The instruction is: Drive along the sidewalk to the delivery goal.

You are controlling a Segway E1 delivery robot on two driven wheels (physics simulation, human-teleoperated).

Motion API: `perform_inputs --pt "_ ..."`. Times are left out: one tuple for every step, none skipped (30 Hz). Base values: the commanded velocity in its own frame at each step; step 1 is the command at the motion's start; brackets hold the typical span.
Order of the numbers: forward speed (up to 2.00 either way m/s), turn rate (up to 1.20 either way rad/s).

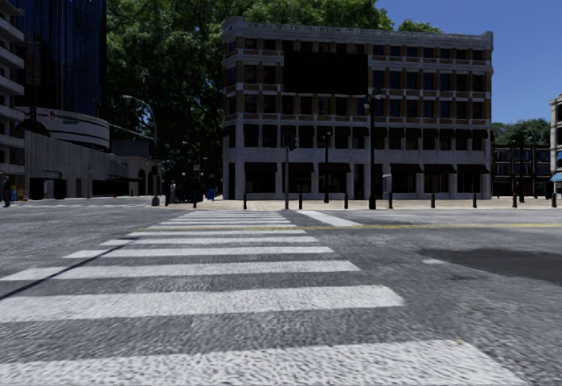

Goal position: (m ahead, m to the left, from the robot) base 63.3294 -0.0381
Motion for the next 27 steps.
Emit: perform_inputs --pt "2.0 0.0" --pt "2.0 0.0" --pt "2.0 0.0" --pt "2.0 0.0" --pt "2.0 0.0" --pt "2.0 0.13" --pt "2.0 0.42" --pt "2.0 0.42" --pt "2.0 0.55" --pt "2.0 0.58" --pt "2.0 0.59" --pt "2.0 0.59" --pt "2.0 0.0" --pt "2.0 0.0" --pt "2.0 0.0" --pt "2.0 0.0" --pt "2.0 0.0" --pt "2.0 0.0" --pt "2.0 0.0" --pt "2.0 0.0" --pt "2.0 0.0" --pt "2.0 0.0" --pt "2.0 0.0" --pt "2.0 0.0" --pt "2.0 0.0" --pt "2.0 0.0" --pt "2.0 0.0"
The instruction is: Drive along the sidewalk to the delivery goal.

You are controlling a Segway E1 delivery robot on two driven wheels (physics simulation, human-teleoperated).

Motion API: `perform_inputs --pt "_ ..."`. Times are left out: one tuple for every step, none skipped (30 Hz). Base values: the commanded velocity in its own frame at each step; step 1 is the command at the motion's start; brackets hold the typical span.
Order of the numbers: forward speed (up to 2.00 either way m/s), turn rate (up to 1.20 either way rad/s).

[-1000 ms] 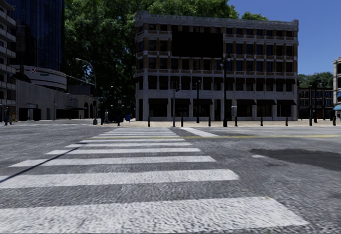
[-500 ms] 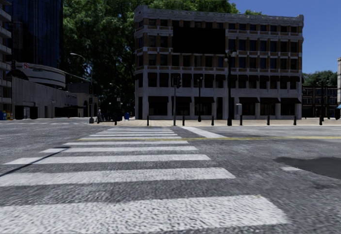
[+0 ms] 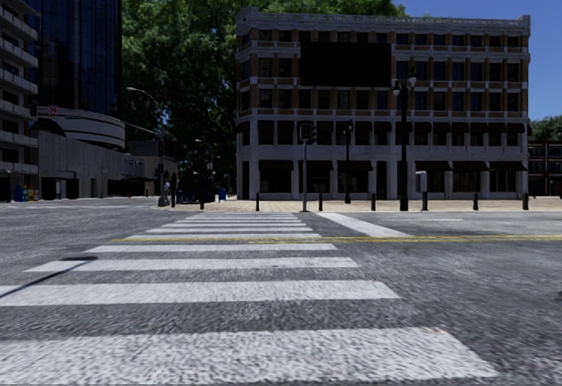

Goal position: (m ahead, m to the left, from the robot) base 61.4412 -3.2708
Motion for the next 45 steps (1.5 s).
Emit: perform_inputs --pt "2.0 0.0" --pt "2.0 0.0" --pt "2.0 0.0" --pt "2.0 0.0" --pt "2.0 0.0" --pt "2.0 0.0" --pt "2.0 0.0" --pt "2.0 0.0" --pt "2.0 0.0" --pt "2.0 0.0" --pt "2.0 0.0" --pt "2.0 0.19" --pt "2.0 0.46" --pt "2.0 0.46" --pt "2.0 0.75" --pt "2.0 1.0" --pt "2.0 1.07" --pt "2.0 1.07" --pt "2.0 1.09" --pt "2.0 1.02" --pt "2.0 0.73" --pt "2.0 0.54" --pt "2.0 0.54" --pt "2.0 0.42" --pt "2.0 0.26" --pt "2.0 0.1" --pt "2.0 0.02" --pt "2.0 0.02" --pt "2.0 0.0" --pt "2.0 0.0" --pt "2.0 0.0" --pt "2.0 0.0" --pt "2.0 0.0" --pt "2.0 0.0" --pt "2.0 0.0" --pt "2.0 0.0" --pt "2.0 0.0" --pt "2.0 0.0" --pt "2.0 0.0" --pt "2.0 0.0" --pt "2.0 0.0" --pt "2.0 0.0" --pt "2.0 0.0" --pt "2.0 0.0" --pt "2.0 0.0"
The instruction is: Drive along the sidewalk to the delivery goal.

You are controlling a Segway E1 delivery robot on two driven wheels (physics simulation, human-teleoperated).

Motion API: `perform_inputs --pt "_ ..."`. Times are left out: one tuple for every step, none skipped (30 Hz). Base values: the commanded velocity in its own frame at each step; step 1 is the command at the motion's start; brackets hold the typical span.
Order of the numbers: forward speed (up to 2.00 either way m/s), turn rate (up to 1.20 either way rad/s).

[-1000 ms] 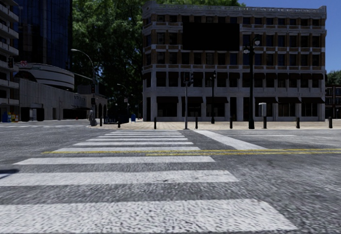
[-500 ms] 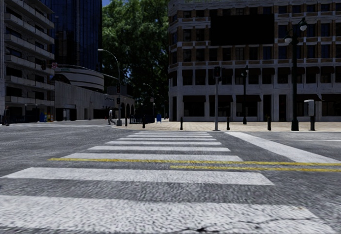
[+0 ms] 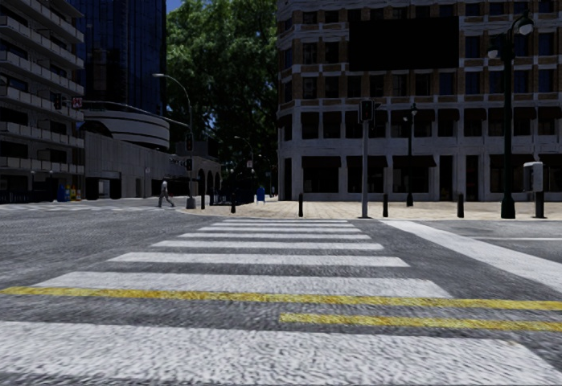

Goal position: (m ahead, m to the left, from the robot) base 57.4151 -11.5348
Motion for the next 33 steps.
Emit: perform_inputs --pt "2.0 0.0" --pt "2.0 0.05" --pt "2.0 0.28" --pt "2.0 0.67" --pt "2.0 0.78" --pt "2.0 0.78" --pt "2.0 0.82" --pt "2.0 0.83" --pt "2.0 0.41" --pt "2.0 0.03" --pt "2.0 0.03" --pt "2.0 0.0" --pt "2.0 0.0" --pt "2.0 0.0" --pt "2.0 0.0" --pt "2.0 0.0" --pt "2.0 0.0" --pt "2.0 0.0" --pt "2.0 0.0" --pt "2.0 0.0" --pt "2.0 0.0" --pt "2.0 0.0" --pt "2.0 0.0" --pt "2.0 0.0" --pt "2.0 0.0" --pt "2.0 0.0" --pt "2.0 0.0" --pt "2.0 0.0" --pt "2.0 0.0" --pt "2.0 0.0" --pt "2.0 0.0" --pt "2.0 0.0" --pt "2.0 0.0"
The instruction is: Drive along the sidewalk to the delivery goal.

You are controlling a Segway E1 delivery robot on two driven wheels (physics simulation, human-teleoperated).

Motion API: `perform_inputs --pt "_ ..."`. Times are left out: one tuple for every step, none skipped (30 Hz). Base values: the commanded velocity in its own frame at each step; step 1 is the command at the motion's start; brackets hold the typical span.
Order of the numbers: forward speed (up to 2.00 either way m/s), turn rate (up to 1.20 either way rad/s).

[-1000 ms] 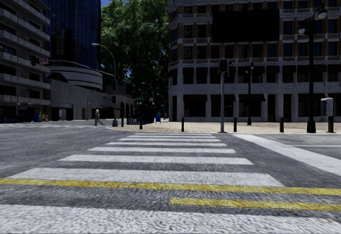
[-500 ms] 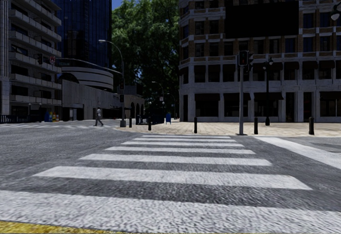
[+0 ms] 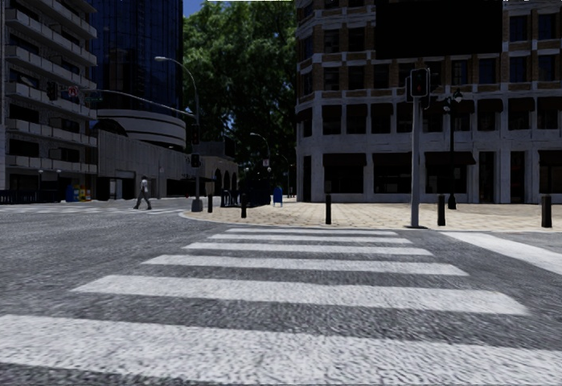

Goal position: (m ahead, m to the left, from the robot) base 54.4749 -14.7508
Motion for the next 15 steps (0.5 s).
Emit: perform_inputs --pt "2.0 0.0" --pt "2.0 0.0" --pt "2.0 0.0" --pt "2.0 0.0" --pt "2.0 0.0" --pt "2.0 0.0" --pt "2.0 0.0" --pt "2.0 0.0" --pt "2.0 0.0" --pt "2.0 0.0" --pt "2.0 0.0" --pt "2.0 0.0" --pt "2.0 0.0" --pt "2.0 0.0" --pt "2.0 0.0"
